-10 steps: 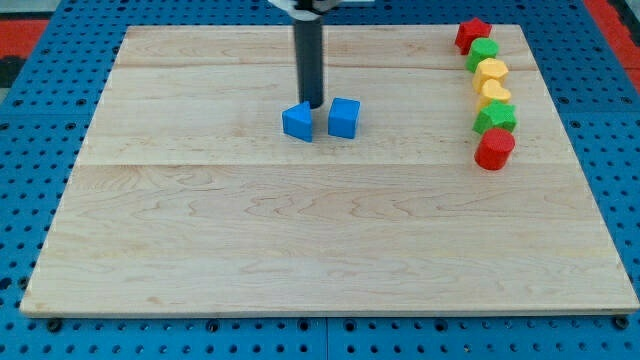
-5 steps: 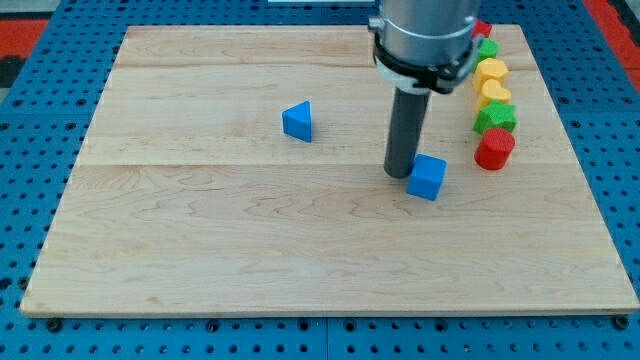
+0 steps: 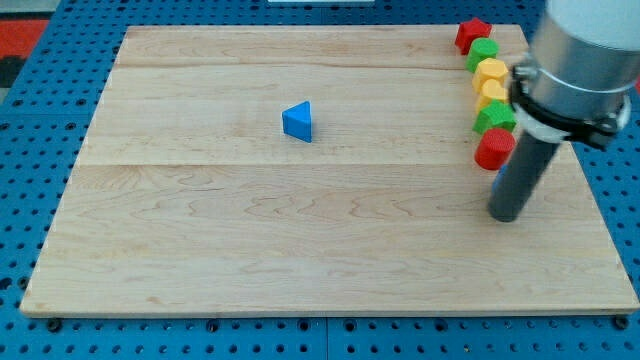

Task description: Place the blue cube bottom of the red circle

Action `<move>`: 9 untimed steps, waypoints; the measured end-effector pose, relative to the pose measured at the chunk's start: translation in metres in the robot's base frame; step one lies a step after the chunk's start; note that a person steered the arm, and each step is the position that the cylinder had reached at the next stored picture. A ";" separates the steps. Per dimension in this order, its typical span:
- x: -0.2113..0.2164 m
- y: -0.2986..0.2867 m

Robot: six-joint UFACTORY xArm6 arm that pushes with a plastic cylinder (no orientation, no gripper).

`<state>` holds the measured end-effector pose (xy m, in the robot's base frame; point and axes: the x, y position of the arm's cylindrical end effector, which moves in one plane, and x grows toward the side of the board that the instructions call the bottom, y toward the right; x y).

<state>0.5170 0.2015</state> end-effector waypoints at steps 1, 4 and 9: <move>0.000 0.020; 0.000 0.019; -0.013 -0.001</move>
<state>0.5043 0.2007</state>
